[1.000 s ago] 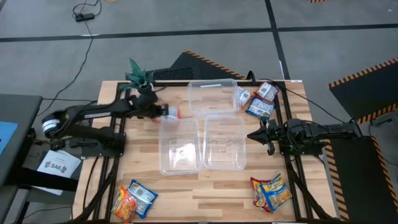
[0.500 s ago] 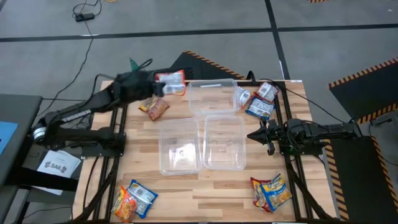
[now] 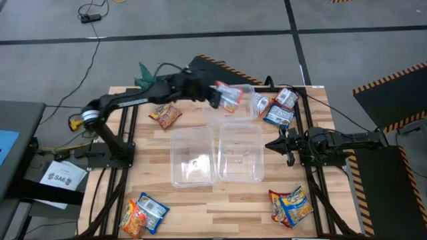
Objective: Sort Maruchan noodles
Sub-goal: Put the top left orange noodle pack into the top transparent bin, then put the top orange noodle pack into the top transparent bin
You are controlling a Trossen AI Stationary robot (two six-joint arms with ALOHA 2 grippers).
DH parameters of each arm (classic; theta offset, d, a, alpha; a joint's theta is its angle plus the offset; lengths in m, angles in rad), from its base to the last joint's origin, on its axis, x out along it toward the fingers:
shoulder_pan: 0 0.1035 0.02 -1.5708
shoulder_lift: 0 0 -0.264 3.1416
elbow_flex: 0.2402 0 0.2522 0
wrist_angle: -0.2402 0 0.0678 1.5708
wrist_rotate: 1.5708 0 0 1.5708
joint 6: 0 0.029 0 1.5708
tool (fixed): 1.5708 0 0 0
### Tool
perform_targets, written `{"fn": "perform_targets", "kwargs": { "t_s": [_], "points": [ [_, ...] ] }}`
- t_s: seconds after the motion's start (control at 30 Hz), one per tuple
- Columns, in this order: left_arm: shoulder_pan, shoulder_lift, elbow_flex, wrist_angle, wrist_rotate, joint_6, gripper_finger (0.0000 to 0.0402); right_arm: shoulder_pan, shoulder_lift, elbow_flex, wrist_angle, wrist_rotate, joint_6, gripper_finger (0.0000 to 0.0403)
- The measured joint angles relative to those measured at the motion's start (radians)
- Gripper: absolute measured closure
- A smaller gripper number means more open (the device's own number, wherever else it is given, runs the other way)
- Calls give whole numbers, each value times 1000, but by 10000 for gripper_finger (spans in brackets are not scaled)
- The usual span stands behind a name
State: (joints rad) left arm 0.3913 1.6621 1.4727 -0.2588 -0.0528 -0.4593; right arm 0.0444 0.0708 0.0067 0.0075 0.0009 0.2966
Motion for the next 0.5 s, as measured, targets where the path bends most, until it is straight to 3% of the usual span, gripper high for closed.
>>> {"fn": "perform_targets", "kwargs": {
  "t_s": [0.17,0.37,0.5],
  "points": [
    [-18,97,95,-80,-24,23,352,0,0,0,0,0,0,358],
    [-15,116,134,-93,25,10,248,0,0,0,0,0,0,358],
    [18,63,172,-94,183,-6,189,0,0,0,0,0,0,358]
  ]
}}
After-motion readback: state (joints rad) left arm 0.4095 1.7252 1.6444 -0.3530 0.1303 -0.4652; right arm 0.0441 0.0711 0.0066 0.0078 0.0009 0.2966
